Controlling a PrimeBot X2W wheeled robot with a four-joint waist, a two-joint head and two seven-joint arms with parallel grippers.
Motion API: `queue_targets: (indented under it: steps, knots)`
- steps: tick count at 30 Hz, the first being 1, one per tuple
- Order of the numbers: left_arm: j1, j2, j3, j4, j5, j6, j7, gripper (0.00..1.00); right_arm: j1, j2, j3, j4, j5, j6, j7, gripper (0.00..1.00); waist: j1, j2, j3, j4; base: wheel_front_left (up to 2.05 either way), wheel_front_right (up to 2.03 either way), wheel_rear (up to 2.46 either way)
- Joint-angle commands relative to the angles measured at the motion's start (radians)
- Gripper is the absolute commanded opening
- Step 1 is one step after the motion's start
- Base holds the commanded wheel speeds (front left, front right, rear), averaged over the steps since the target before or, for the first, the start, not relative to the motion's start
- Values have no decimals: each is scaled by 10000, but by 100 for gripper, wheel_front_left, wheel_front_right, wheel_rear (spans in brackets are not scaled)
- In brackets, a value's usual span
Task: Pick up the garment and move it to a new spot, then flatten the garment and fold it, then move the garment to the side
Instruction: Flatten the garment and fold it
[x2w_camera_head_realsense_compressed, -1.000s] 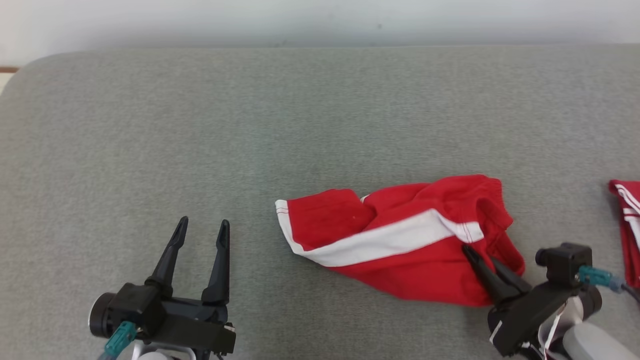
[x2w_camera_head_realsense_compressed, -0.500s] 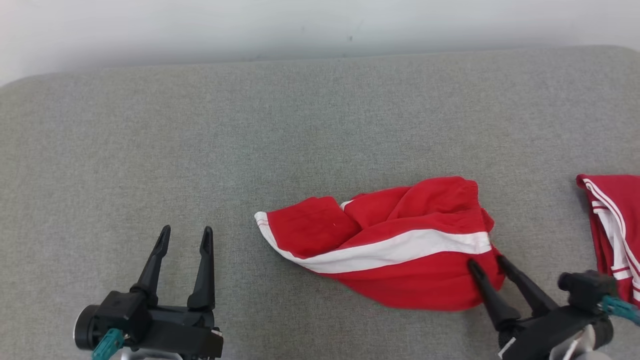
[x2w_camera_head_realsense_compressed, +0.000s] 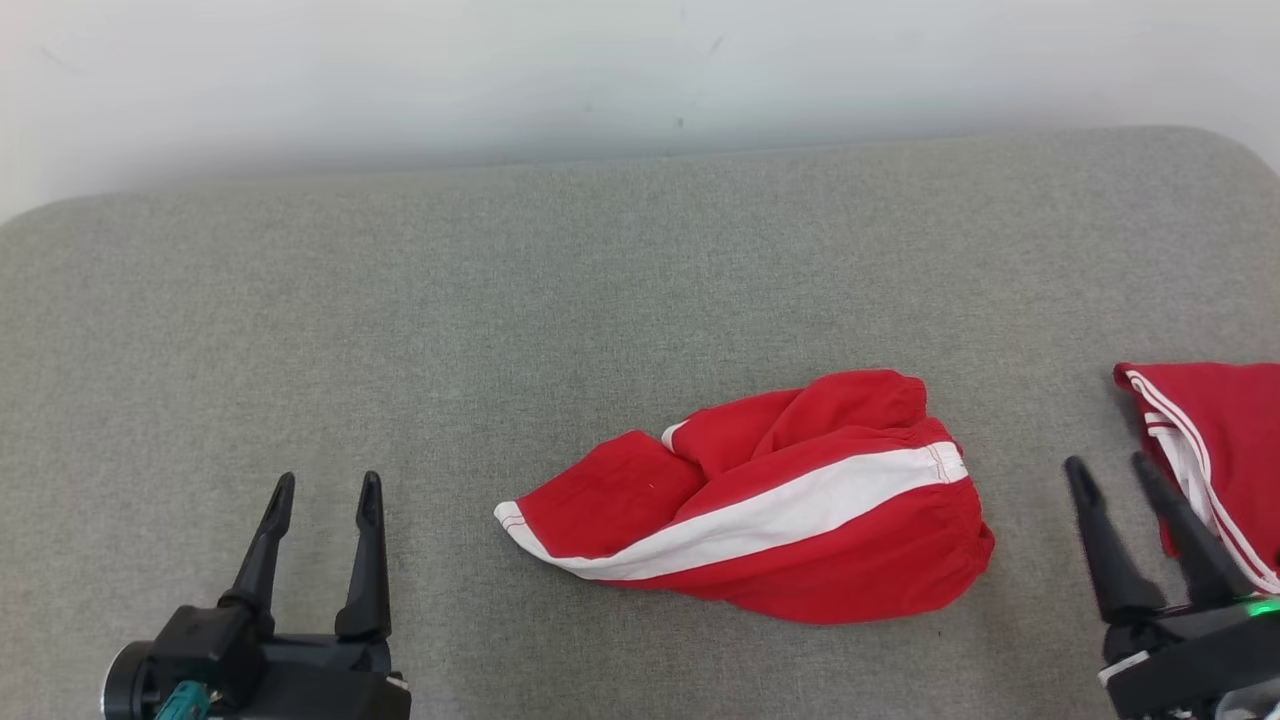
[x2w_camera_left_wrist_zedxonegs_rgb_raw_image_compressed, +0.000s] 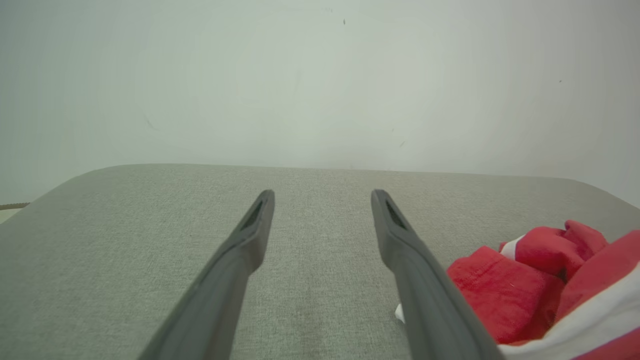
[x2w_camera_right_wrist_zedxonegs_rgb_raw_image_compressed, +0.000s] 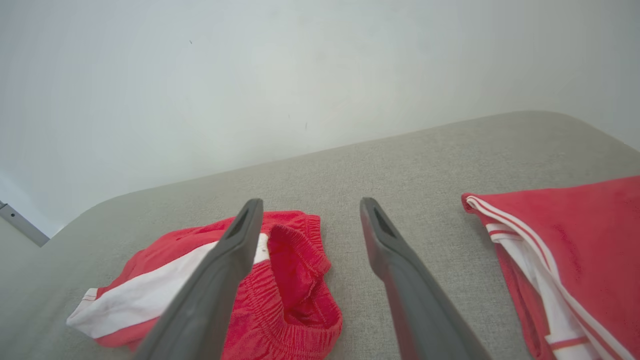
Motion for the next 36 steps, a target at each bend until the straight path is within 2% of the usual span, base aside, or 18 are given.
queue_targets:
  steps: [1, 5, 8, 15, 21, 36]
  knots:
    - [223, 77, 44, -80, -31, 75, 13, 100, 129, 104, -257, -171, -258, -4, 12, 100, 1, 0, -92, -14, 0, 0, 0]
    - [447, 175, 99, -320, 60, 217, 104, 100, 220, 767, -1306, -734, -1307, -4, 82, 100, 1, 0, -293, -30, 0, 0, 0]
    - [614, 237, 87, -497, 78, 252, 180, 100, 179, 1300, -1733, -1100, -2244, -4, 229, 100, 1, 0, -402, -10, 0, 0, 0]
    - [906, 292, -100, -693, 153, 302, 262, 100, 438, 2038, -1155, -1527, -3564, -4, 578, 100, 1, 0, -639, 38, 0, 0, 0]
    - [1153, 349, -220, -561, 146, 282, 310, 100, 915, 2215, -756, -1608, -4229, -4, 681, 100, 1, 0, -893, 53, 0, 0, 0]
    - [1173, 569, -127, -306, 191, 516, 509, 100, 1673, 2774, -674, -1883, -4875, -4, 901, 100, 1, 0, -1132, -29, 0, 0, 0]
